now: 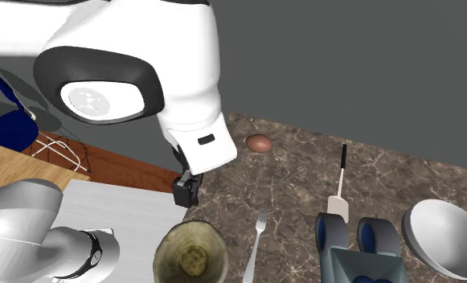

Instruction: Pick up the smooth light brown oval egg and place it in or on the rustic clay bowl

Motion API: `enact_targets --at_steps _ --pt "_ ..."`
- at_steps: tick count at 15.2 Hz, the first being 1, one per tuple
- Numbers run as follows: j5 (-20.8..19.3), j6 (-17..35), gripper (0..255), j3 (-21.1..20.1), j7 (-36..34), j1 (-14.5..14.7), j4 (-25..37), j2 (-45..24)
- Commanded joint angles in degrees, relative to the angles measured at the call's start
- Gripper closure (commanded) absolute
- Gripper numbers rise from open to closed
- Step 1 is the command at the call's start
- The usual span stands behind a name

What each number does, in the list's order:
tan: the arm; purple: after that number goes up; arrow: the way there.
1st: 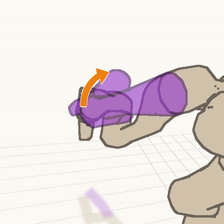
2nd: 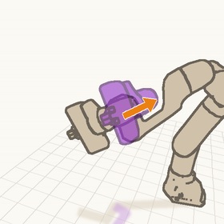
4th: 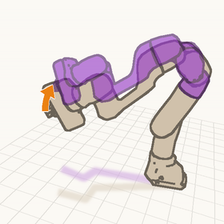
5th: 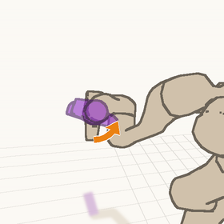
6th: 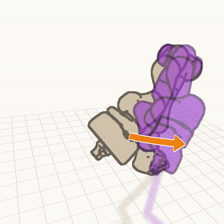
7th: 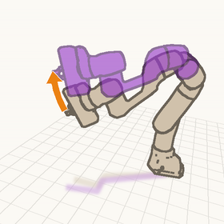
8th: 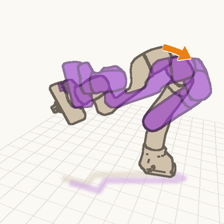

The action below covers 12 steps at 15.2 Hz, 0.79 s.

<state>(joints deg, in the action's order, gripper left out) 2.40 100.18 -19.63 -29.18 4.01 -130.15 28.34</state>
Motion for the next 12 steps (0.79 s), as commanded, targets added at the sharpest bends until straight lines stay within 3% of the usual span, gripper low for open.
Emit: enact_targets --at_steps 1,7,12 --pt "-0.1 1.6 0 -2.3 -2.9 0.1 1.6 -3.7" --pt "-2.7 5.3 0 -8.8 -12.0 0.3 8.2 -15.9" --pt "-7.9 6.7 0 -13.0 -20.5 1.5 15.8 -27.8"
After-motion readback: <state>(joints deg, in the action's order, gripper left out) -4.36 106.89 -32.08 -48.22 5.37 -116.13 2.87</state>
